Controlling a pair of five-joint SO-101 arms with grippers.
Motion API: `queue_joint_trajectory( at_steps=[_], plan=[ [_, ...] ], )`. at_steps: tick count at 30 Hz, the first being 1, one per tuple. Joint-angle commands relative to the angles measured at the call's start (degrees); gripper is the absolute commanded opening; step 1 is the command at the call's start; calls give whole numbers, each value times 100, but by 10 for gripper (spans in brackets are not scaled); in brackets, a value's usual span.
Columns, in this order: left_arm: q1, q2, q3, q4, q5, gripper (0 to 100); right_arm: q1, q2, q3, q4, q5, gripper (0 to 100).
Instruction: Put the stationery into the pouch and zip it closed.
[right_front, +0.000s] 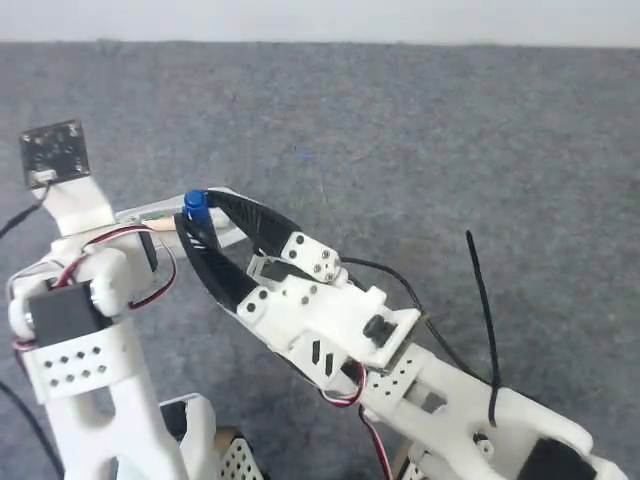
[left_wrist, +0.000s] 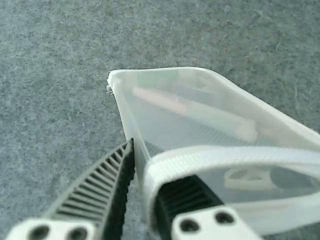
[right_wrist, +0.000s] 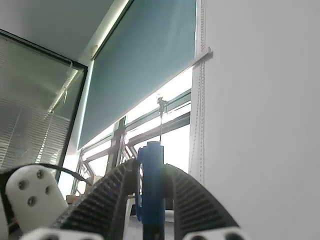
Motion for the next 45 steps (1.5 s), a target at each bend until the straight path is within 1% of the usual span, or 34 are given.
queue_joint_trajectory(
  at_steps=[1, 6, 10, 15, 20, 25, 31, 37, 41, 45],
  plan=[
    [26, 9, -57, -26, 53, 11, -57, 251, -765, -101, 123, 6],
    [26, 9, -48, -26, 53, 11, 4, 1191, -1468, -154, 123, 6],
    [18, 9, -48, -26, 53, 11, 22, 1789, -1626, -347, 105, 6],
    [18, 9, -48, -26, 53, 11, 101, 2273, -1363, -1086, 132, 6],
    [18, 9, -48, -44, 53, 11, 233, 2281, -844, -1314, 123, 6],
    [18, 9, -48, -70, 53, 11, 242, 2290, -738, -1314, 123, 6],
    [18, 9, 13, -105, 53, 11, 251, 2281, -651, -760, 123, 6],
    [18, 9, 13, -105, 53, 11, 180, 2009, -88, -585, 141, 6],
    [18, 9, 13, -105, 53, 11, 171, 1402, 308, 40, 281, 6],
    [18, 9, 13, -105, 53, 11, 163, 716, 607, 769, 255, 6]
  ],
)
